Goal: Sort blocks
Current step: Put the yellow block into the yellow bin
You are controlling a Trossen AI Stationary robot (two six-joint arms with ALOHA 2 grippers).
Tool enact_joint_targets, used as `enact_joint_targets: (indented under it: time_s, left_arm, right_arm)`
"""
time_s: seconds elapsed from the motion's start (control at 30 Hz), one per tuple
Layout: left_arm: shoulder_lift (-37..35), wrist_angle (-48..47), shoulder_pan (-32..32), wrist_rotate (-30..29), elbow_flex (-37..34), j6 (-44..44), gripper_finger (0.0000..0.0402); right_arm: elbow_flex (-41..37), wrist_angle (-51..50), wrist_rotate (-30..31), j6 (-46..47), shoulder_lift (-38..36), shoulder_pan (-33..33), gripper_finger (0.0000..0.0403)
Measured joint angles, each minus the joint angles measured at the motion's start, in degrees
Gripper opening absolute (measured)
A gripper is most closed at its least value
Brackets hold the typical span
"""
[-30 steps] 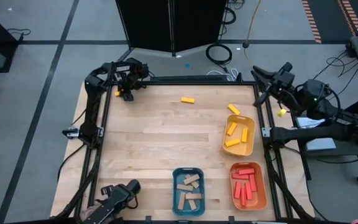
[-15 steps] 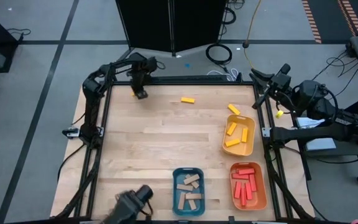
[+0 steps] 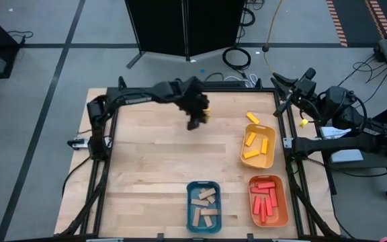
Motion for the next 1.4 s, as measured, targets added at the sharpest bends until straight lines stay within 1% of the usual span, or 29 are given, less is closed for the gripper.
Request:
enact_joint_targets:
  time_s: [0.2, 0.27, 0.43, 0.53, 0.6, 0.67, 0.77, 0.87, 0.93, 1.0, 1.17, 1.23, 1.4]
  left_arm:
    - [3.8, 20.4, -4.4, -0.7, 0.0, -6.4, 0.0076]
    - [5.5, 27.3, -5.2, -0.7, 0.0, -10.0, 0.0076]
    - [11.4, 44.0, -7.6, -1.0, 0.0, -21.1, 0.0076]
    - [15.4, 50.4, -9.1, -2.7, 0.6, -28.1, 0.0076]
    - [18.4, 51.3, -9.9, -3.8, 2.0, -33.7, 0.0076]
    - [21.6, 51.3, -10.4, -4.4, 4.9, -36.6, 0.0076]
    - [25.4, 50.6, -12.3, -4.4, 10.8, -37.2, 0.0076]
    - [28.2, 47.0, -14.5, -4.3, 17.0, -37.2, 0.0076]
    - [30.0, 44.6, -15.5, -4.3, 19.9, -37.1, 0.0076]
    - [31.2, 42.8, -15.7, -4.0, 21.4, -37.2, 0.0076]
    - [31.3, 39.8, -15.2, -2.0, 21.5, -38.0, 0.0076]
    - [31.3, 39.4, -15.3, -2.0, 21.5, -36.1, 0.0094]
    - [31.3, 39.5, -16.1, -2.0, 21.5, -35.4, 0.0184]
  right_arm:
    - [0.0, -0.1, -0.4, 0.0, 0.0, 0.0, 0.0000]
    - [0.0, -0.1, -0.9, 0.6, 0.0, 0.0, 0.0000]
    - [0.0, -1.0, -7.2, 3.4, 0.1, 0.0, 0.0000]
    - [0.0, -2.5, -9.4, 5.2, 0.1, 0.0, 0.0000]
    - [0.0, -4.2, -9.5, 6.1, 0.1, 0.0, 0.0000]
    - [0.0, -6.3, -9.4, 6.2, 0.1, 0.0, 0.0000]
    - [0.0, -8.3, -9.4, 6.0, 0.2, 0.0, 0.0000]
    - [0.0, -7.9, -9.4, 6.2, 0.7, 0.0, 0.0000]
    - [0.0, -7.9, -9.4, 7.5, 0.9, 0.0, 0.0000]
    - [0.0, -8.0, -9.4, 9.5, 1.1, 0.0, 0.0000]
    - [0.0, -7.9, -9.1, 16.6, 1.7, 0.0, 0.0000]
    - [0.0, -7.7, -9.1, 19.1, 1.9, 0.0, 0.0000]
    - [0.0, -7.7, -9.2, 24.2, 2.3, 0.0, 0.0000]
